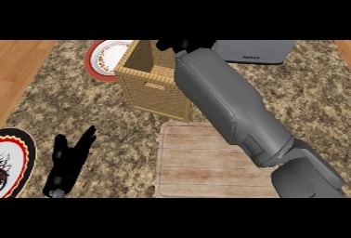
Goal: Pick the squash from the cutting board and place it in the basket
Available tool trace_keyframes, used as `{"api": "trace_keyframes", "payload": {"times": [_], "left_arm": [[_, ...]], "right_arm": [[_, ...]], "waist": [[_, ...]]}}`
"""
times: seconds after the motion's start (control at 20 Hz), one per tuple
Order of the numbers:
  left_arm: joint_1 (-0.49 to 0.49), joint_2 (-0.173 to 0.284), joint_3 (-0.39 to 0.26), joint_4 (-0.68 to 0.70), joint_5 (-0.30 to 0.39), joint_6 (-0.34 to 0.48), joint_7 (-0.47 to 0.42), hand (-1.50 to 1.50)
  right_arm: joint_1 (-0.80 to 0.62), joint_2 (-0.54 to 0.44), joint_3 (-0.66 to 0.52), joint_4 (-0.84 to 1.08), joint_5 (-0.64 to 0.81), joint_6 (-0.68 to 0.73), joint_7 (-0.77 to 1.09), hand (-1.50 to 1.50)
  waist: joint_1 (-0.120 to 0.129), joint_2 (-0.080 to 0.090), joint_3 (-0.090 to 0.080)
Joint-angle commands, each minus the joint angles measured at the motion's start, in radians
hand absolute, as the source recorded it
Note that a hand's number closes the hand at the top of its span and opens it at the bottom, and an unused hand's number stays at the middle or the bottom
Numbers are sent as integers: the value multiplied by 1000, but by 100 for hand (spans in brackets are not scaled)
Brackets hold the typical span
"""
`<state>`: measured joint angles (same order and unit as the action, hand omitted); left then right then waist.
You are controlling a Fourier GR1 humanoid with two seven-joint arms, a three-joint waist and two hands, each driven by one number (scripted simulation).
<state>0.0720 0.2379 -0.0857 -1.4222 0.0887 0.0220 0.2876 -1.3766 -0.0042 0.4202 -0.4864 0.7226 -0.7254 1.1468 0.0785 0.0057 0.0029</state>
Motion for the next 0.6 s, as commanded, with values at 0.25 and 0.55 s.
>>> {"api": "trace_keyframes", "payload": {"times": [0.25, 0.55], "left_arm": [[-17, -14, 20, 63, -8, 5, -13, 0], [52, -35, 23, 33, -5, 25, -26, 0]], "right_arm": [[-14, 4, 176, -56, -13, -32, 245, -150], [-35, 4, 71, -49, 40, -145, 227, -150]], "waist": [[-21, -1, -5], [-71, -12, -4]]}}
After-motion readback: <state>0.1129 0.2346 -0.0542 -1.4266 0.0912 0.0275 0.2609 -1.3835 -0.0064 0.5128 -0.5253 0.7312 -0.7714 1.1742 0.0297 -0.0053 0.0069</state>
